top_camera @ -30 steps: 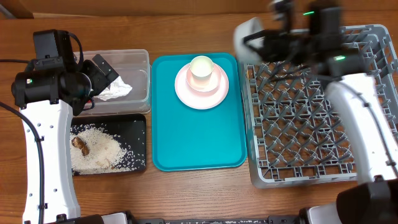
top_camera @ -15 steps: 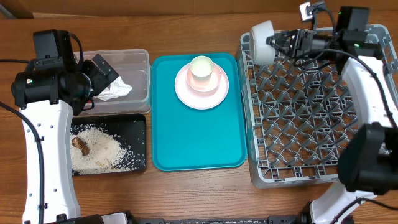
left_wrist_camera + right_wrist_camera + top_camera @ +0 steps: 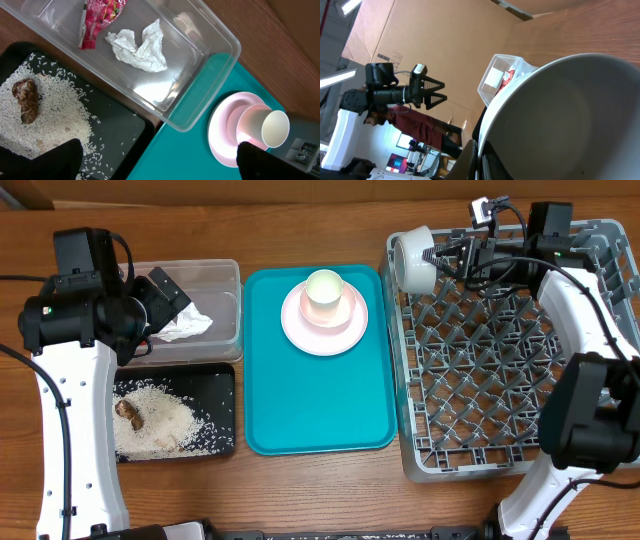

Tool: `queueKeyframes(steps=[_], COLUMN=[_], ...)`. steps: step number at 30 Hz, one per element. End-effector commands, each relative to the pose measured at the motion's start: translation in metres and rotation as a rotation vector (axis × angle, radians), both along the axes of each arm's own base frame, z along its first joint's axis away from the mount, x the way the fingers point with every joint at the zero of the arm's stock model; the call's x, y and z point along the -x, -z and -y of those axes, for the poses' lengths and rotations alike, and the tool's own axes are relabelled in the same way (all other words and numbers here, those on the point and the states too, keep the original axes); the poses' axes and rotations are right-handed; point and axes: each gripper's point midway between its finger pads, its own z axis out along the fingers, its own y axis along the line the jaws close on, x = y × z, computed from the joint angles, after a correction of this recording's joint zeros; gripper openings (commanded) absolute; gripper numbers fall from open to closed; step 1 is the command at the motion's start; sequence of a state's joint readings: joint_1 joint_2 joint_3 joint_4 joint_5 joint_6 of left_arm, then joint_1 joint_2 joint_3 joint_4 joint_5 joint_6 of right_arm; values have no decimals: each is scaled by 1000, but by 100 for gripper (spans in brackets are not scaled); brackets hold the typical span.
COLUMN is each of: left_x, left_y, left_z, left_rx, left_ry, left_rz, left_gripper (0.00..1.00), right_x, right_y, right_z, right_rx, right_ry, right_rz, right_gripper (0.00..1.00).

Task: Sort waste into correct bins and load items into the dishwasher
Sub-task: 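Carry the bowl with the right gripper into the dish rack's back row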

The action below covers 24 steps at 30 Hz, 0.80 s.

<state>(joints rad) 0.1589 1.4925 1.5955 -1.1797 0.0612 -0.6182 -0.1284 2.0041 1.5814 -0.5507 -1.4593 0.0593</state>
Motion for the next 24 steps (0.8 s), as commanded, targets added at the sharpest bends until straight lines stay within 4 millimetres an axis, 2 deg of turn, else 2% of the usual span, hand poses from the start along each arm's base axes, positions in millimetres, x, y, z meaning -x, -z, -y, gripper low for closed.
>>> queueKeyframes(steps=[1, 7, 12, 19, 24], left_x=[-2, -2, -2, -2, -2], left_y=[1, 1, 1, 1, 1], left_z=[0, 0, 0, 0, 0], left_rx=[-2, -3, -2, -2, -2], left_ry=[18, 18, 18, 18, 18], left_rz=[-3, -3, -3, -2, -3], left_gripper=[100, 100, 100, 100, 100], right_x=[-1, -9, -12, -16, -16], right_y=[16, 38, 50, 76, 77], right_z=[-1, 2, 3, 9, 10], right_rx=[-19, 9, 32, 152, 157], right_ry=[-17, 7, 25, 101, 106], right_rz=[-15, -53, -84, -172, -180], right_gripper=[4, 4, 4, 4, 4])
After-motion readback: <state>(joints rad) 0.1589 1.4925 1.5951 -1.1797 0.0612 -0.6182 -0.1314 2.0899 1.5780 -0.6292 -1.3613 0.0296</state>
